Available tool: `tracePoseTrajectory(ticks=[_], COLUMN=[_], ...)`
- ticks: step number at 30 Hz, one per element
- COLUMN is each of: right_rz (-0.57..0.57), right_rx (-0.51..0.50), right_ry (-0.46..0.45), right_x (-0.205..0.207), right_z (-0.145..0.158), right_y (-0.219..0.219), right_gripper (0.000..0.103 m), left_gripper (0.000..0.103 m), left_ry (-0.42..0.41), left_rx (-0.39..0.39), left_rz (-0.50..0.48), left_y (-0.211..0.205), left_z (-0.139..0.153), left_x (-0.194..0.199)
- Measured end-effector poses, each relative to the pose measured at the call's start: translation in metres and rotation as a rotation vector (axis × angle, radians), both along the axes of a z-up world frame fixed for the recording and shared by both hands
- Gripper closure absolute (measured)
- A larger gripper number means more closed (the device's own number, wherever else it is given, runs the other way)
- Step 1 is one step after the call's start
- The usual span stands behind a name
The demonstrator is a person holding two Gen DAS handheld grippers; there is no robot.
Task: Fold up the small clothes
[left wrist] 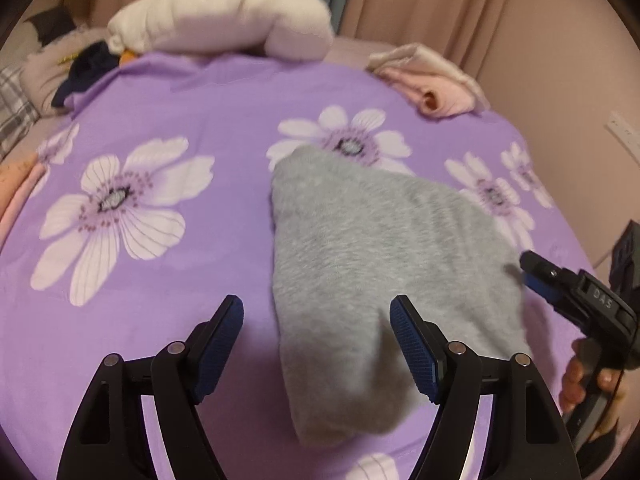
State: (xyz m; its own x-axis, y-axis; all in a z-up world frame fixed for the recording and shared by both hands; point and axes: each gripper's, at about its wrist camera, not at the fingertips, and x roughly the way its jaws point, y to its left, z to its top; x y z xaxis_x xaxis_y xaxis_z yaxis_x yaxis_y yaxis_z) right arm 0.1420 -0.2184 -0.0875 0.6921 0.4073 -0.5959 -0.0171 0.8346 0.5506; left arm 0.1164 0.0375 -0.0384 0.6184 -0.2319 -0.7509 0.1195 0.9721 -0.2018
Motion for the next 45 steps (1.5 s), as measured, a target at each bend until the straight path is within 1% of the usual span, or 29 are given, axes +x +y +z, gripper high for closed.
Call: tracePoseTrajectory(ticks=[2, 4, 5, 6, 7, 8, 10, 11, 12, 13, 15, 17, 18, 21, 22, 24, 25, 27, 28, 30, 31, 32, 33, 34, 35, 37, 39, 44, 45], right_rz=[0.049, 0.089, 0.101, 0.114, 0.127, 0.127, 0.137, 0.143, 0.143, 0.139, 0.129, 0.141, 0.145, 0.147, 0.142, 0.126, 0.124, 0.142, 0.164, 0.202, 0.224, 0.243, 0.26, 0.263, 0.263, 0.262, 0.239, 0.197, 0.189], right_rx=[-0.026, -0.055, -0.067, -0.074, -0.084, -0.097, -0.104, -0.11, -0.123, -0.17, -0.241, -0.228, -0.223, -0.259, -0.249, -0.212, -0.179, -0.118, -0.095, -0.116, -0.159, -0.214, -0.292, -0.343, -0.37, -0.345, -0.323, -0.294, -0.292], right_ry=[-0.056, -0.081, -0.081, -0.073, -0.062, -0.049, -0.025, -0.008, 0.008, 0.041, 0.085, 0.119, 0.119, 0.11, 0.118, 0.111, 0.086, 0.042, 0.024, -0.001, -0.015, -0.025, -0.021, -0.01, 0.012, 0.058, 0.062, 0.04, 0.035], right_x=[-0.006, -0.005, -0.005, -0.004, -0.002, 0.001, 0.009, 0.014, 0.018, 0.028, 0.04, 0.051, 0.052, 0.058, 0.058, 0.052, 0.045, 0.029, 0.019, 0.002, -0.006, -0.012, -0.016, -0.015, -0.014, -0.01, -0.011, -0.032, -0.039], right_z=[0.015, 0.023, 0.024, 0.024, 0.023, 0.02, 0.013, 0.007, 0.002, -0.007, -0.021, -0.032, -0.032, -0.03, -0.029, -0.021, -0.014, -0.004, 0.001, 0.007, 0.008, 0.008, 0.004, -0.001, -0.008, -0.022, -0.025, -0.009, -0.005], right_y=[0.01, 0.017, 0.02, 0.023, 0.024, 0.027, 0.029, 0.03, 0.03, 0.032, 0.032, 0.028, 0.027, 0.027, 0.025, 0.021, 0.017, 0.013, 0.013, 0.017, 0.022, 0.029, 0.037, 0.042, 0.045, 0.042, 0.039, 0.034, 0.033], right_gripper=[0.041, 0.046, 0.053, 0.06, 0.062, 0.063, 0.063, 0.066, 0.071, 0.074, 0.085, 0.085, 0.085, 0.085, 0.084, 0.077, 0.074, 0.058, 0.056, 0.055, 0.055, 0.058, 0.061, 0.063, 0.064, 0.064, 0.064, 0.061, 0.058], left_gripper=[0.028, 0.028, 0.029, 0.033, 0.038, 0.039, 0.04, 0.04, 0.04, 0.04, 0.04, 0.04, 0.04, 0.04, 0.04, 0.04, 0.04, 0.04, 0.04, 0.04, 0.04, 0.04, 0.04, 0.04, 0.04, 0.04, 0.04, 0.04, 0.04], left_ry=[-0.026, -0.04, -0.044, -0.042, -0.037, -0.03, -0.009, 0.009, 0.024, 0.044, 0.083, 0.097, 0.096, 0.097, 0.098, 0.1, 0.101, 0.103, 0.103, 0.103, 0.103, 0.103, 0.102, 0.103, 0.103, 0.103, 0.108, 0.112, 0.112], left_rx=[-0.011, -0.009, -0.004, 0.002, 0.01, 0.018, 0.026, 0.033, 0.044, 0.058, 0.062, 0.061, 0.062, 0.069, 0.07, 0.069, 0.068, 0.067, 0.066, 0.067, 0.068, 0.07, 0.074, 0.076, 0.078, 0.084, 0.086, 0.081, 0.083], left_rz=[-0.022, -0.066, -0.086, -0.109, -0.126, -0.14, -0.162, -0.164, -0.165, -0.168, -0.165, -0.163, -0.167, -0.176, -0.177, -0.176, -0.177, -0.178, -0.179, -0.181, -0.182, -0.182, -0.182, -0.181, -0.181, -0.176, -0.165, -0.137, -0.126], left_y=[-0.002, -0.009, -0.015, -0.019, -0.024, -0.028, -0.034, -0.036, -0.038, -0.039, -0.038, -0.035, -0.034, -0.034, -0.034, -0.034, -0.034, -0.033, -0.034, -0.034, -0.034, -0.034, -0.034, -0.035, -0.035, -0.036, -0.036, -0.03, -0.029], left_z=[0.006, 0.009, 0.009, 0.008, 0.006, 0.002, -0.008, -0.015, -0.02, -0.029, -0.042, -0.049, -0.049, -0.048, -0.048, -0.047, -0.047, -0.047, -0.047, -0.047, -0.047, -0.047, -0.047, -0.048, -0.048, -0.049, -0.047, -0.035, -0.031], left_x=[-0.008, -0.017, -0.019, -0.021, -0.021, -0.02, -0.019, -0.017, -0.017, -0.015, -0.013, -0.014, -0.014, -0.016, -0.016, -0.017, -0.017, -0.017, -0.017, -0.017, -0.017, -0.017, -0.018, -0.018, -0.017, -0.017, -0.02, -0.033, -0.036])
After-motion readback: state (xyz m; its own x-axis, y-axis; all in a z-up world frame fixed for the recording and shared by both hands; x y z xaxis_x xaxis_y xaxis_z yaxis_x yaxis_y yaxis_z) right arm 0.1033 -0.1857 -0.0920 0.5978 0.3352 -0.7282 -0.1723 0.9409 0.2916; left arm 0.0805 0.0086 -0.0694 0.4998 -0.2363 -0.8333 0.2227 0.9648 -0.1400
